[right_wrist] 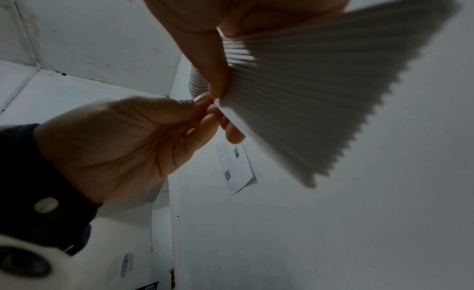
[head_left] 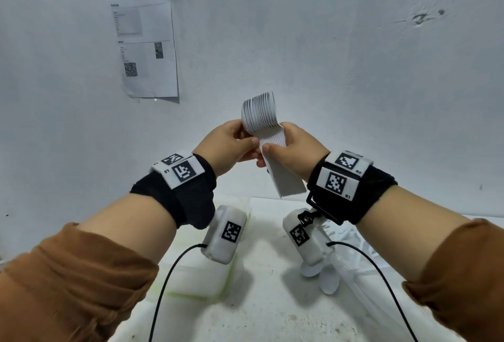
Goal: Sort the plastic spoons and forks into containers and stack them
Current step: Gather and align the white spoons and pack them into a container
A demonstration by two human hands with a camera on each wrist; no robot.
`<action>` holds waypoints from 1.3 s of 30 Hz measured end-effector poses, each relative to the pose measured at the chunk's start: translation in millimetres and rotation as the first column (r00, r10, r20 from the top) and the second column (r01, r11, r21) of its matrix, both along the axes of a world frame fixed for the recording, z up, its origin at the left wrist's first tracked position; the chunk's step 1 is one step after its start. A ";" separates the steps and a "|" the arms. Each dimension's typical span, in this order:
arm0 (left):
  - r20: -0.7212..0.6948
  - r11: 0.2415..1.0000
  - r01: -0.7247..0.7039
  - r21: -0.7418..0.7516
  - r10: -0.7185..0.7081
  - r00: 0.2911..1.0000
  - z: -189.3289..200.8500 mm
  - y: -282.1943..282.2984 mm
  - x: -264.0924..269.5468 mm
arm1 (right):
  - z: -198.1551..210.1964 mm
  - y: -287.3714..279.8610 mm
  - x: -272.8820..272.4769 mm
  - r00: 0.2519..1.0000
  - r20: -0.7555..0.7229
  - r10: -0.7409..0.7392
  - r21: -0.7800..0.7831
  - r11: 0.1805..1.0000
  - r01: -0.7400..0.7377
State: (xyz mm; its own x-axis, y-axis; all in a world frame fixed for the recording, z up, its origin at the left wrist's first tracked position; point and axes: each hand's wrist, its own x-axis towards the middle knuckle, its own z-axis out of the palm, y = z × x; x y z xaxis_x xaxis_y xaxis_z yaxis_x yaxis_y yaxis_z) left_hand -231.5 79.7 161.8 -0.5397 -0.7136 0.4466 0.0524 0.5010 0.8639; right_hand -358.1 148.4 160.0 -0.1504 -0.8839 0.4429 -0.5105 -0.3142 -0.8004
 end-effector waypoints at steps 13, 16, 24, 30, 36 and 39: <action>0.066 0.997 0.036 -0.068 -0.032 0.997 17.7 -32.0 62.5 | 17.9 -15.4 34.3 0.974 0.048 0.223 0.158 0.961 -0.228; 0.046 0.997 0.028 -0.065 -0.025 0.999 21.0 -36.5 72.9 | 19.5 -21.1 48.6 0.964 0.012 0.266 0.219 0.940 -0.262; 0.125 0.999 0.036 -0.025 -0.033 0.992 10.2 -52.0 103.9 | 7.9 -36.1 84.0 0.965 -0.026 0.262 0.336 0.911 -0.239; 0.105 0.994 -0.022 0.103 0.011 0.994 -25.0 -71.3 128.4 | -22.1 -57.4 115.4 0.983 -0.175 0.049 0.324 0.946 0.011; 0.082 0.967 -0.070 0.244 0.051 0.995 -64.1 -83.8 153.3 | -48.5 -69.6 144.4 0.851 -0.520 -0.071 0.158 0.971 0.177; 0.109 0.949 -0.079 0.305 0.048 0.993 -80.0 -86.5 161.3 | -58.6 -72.3 154.0 0.816 -0.577 -0.046 0.203 0.959 0.198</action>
State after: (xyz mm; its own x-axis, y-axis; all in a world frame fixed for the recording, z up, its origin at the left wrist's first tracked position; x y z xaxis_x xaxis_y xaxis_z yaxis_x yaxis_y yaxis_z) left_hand -70.2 -6.8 81.8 -0.5191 -0.8421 0.1463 -0.0642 0.2090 0.9758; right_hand -204.1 76.1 101.4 -0.0571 -0.9646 0.2576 -0.9137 -0.0535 -0.4028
